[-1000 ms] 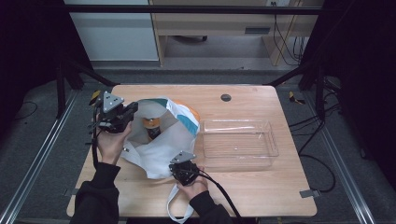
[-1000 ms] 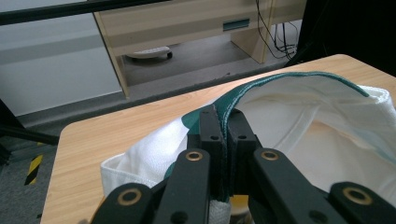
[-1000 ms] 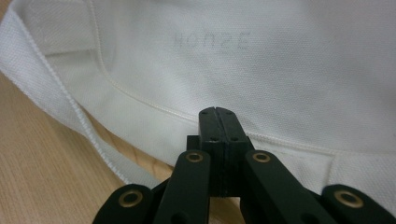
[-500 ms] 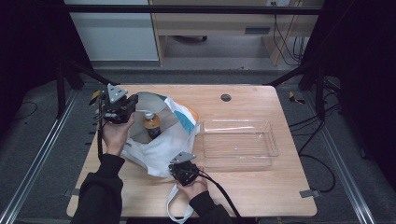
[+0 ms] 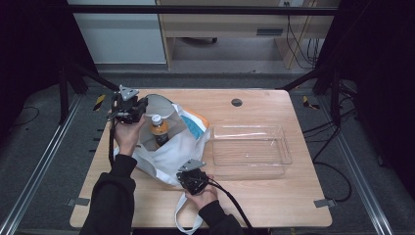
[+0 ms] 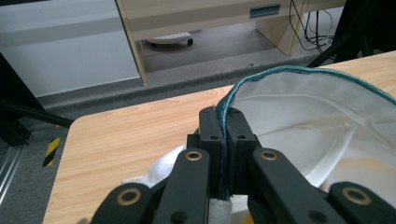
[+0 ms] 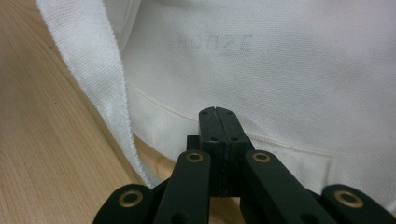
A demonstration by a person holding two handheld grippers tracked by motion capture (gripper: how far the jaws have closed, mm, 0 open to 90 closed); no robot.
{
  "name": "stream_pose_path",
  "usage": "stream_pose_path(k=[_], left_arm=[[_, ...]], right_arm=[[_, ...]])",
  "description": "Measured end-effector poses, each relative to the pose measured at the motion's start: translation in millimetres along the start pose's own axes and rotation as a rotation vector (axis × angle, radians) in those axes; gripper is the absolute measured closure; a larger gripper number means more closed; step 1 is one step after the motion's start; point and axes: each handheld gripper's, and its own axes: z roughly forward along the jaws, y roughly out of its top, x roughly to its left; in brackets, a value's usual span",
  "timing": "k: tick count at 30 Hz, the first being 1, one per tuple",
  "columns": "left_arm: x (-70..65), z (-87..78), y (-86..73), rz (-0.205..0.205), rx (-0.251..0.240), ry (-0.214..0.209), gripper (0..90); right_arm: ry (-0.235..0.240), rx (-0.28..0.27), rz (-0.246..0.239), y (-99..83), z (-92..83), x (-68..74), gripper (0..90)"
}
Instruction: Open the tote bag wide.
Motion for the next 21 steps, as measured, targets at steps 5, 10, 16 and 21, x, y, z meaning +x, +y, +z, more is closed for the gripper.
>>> stream_pose_path(k=[5, 10, 16, 21], left_arm=[[3.6, 9.1, -3.0, -0.012, 0.016, 0.000, 87.5], [3.7, 17.4, -5.8, 0.000, 0.040, 0.007, 87.5], [7.3, 28.8, -10.2, -0.002, 0.079, 0.015, 87.4], [10.6, 30.4, -11.0, -0.012, 0.079, 0.002, 86.8]], right_arm=[[0.001, -0.003, -0.002, 0.0, 0.2, -0.2, 90.0], [-0.001, -0.001, -0.002, 0.0, 0.1, -0.2, 90.0], [0.000, -0.002, -0.002, 0.0, 0.1, -0.1, 90.0], [-0.001, -0.001, -0.001, 0.0, 0.1, -0.1, 90.0]])
